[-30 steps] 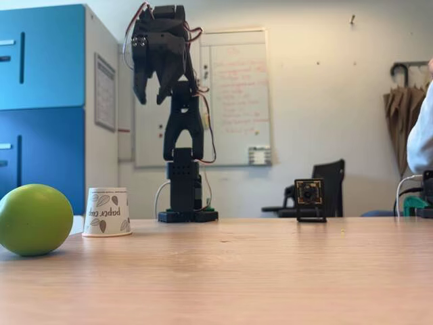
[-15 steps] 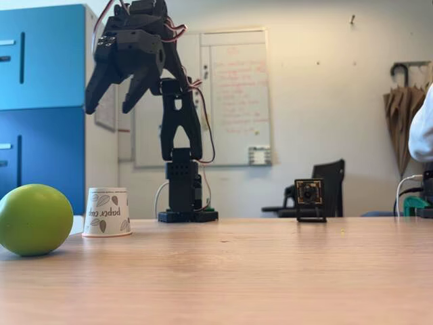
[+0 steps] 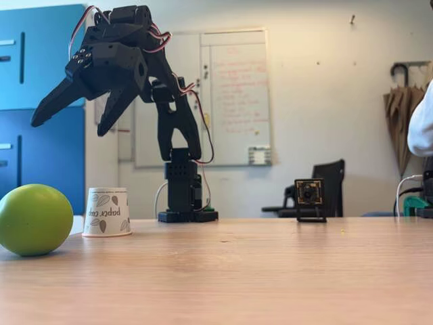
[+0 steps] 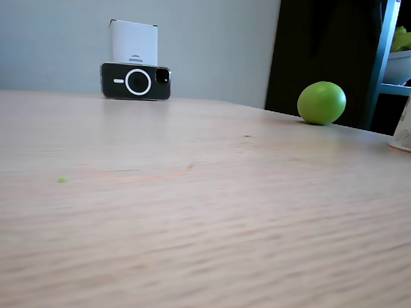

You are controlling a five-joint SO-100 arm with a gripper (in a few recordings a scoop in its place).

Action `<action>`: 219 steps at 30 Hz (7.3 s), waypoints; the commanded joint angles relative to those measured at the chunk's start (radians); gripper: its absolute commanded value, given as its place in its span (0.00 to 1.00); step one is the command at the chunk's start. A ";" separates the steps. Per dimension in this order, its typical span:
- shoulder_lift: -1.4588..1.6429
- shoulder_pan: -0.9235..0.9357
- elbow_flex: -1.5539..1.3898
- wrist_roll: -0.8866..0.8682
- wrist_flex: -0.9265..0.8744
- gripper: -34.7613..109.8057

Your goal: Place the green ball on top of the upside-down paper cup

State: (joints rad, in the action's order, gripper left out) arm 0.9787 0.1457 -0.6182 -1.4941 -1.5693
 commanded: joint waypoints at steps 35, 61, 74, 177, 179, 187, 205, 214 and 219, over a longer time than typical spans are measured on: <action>-0.330 0.055 0.184 -0.015 0.249 0.57; -0.230 0.057 0.181 -0.015 0.285 0.44; 0.235 0.049 0.034 -0.025 0.253 0.44; 1.414 0.190 -1.597 -0.038 0.505 0.55; 1.482 0.190 -1.608 -0.040 0.554 0.55; 1.769 0.153 -1.606 -0.023 0.721 0.50; 2.224 -0.175 -1.977 -0.097 0.166 0.24; 2.224 -0.187 -2.352 -0.091 0.405 0.24; 2.267 -0.187 -2.494 -0.091 0.465 0.24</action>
State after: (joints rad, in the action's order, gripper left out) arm 3.2290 -0.0399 -3.0833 -1.5877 -1.1183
